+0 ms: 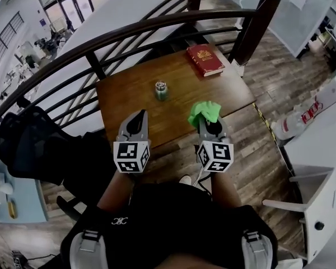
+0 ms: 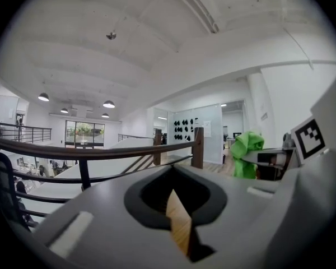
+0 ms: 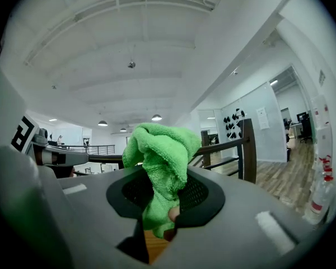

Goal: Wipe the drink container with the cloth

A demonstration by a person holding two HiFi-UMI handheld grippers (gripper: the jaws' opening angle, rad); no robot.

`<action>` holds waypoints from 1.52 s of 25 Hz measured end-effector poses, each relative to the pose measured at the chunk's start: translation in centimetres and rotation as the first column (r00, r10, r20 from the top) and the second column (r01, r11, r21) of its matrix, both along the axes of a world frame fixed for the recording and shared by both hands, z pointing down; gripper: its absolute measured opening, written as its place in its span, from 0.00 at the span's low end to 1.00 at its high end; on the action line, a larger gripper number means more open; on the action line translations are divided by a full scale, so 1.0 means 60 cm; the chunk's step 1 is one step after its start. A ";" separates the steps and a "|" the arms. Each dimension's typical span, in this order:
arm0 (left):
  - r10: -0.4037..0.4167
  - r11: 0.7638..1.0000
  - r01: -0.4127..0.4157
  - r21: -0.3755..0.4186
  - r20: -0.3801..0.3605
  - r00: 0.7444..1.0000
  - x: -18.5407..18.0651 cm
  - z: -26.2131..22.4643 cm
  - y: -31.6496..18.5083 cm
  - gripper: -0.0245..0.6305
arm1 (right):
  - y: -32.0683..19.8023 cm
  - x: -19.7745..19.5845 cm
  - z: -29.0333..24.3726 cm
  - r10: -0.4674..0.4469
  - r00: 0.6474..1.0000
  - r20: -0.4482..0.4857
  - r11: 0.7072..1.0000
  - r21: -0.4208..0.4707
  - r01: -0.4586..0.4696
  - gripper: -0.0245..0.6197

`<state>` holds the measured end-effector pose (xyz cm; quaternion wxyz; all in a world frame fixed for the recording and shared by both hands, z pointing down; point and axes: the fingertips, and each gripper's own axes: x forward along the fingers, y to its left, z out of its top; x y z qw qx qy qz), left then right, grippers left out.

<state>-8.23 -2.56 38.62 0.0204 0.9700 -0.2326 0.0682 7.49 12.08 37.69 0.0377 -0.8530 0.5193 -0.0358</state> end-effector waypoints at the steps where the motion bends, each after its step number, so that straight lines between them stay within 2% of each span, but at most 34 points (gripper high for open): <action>1: -0.016 1.000 0.016 -0.007 0.000 1.000 0.012 0.002 0.001 0.12 | -0.004 0.015 0.006 -0.018 1.000 0.008 1.000 -0.006 0.018 0.18; 5: -0.080 0.995 0.079 -0.054 -0.009 0.997 0.038 0.013 -0.002 0.12 | -0.030 0.055 0.024 -0.101 0.995 0.027 0.994 -0.029 0.102 0.18; 8: -0.131 0.990 0.131 -0.060 0.011 0.991 0.038 0.025 -0.008 0.12 | -0.055 0.067 0.031 -0.161 0.986 0.035 0.986 -0.039 0.162 0.18; 16: -0.186 0.980 0.188 -0.072 0.036 0.982 0.042 0.059 -0.051 0.12 | -0.127 0.080 0.059 -0.244 0.967 0.073 0.967 -0.063 0.249 0.18; 20: -0.170 0.981 0.173 -0.089 0.049 0.984 0.071 0.085 -0.095 0.12 | -0.166 0.094 0.074 -0.264 0.962 0.070 0.958 -0.097 0.270 0.18; 26: -0.142 0.987 0.147 -0.071 0.061 0.988 0.130 0.104 -0.163 0.12 | -0.237 0.124 0.095 -0.311 0.950 0.041 0.936 -0.162 0.313 0.18; 34: -0.109 0.986 0.117 -0.115 0.075 0.991 0.179 0.138 -0.233 0.12 | -0.317 0.162 0.115 -0.323 0.946 0.029 0.918 -0.231 0.321 0.18; 38: -0.070 0.987 0.085 -0.134 0.111 0.991 0.197 0.159 -0.255 0.12 | -0.346 0.177 0.128 -0.313 0.949 0.047 0.917 -0.247 0.314 0.18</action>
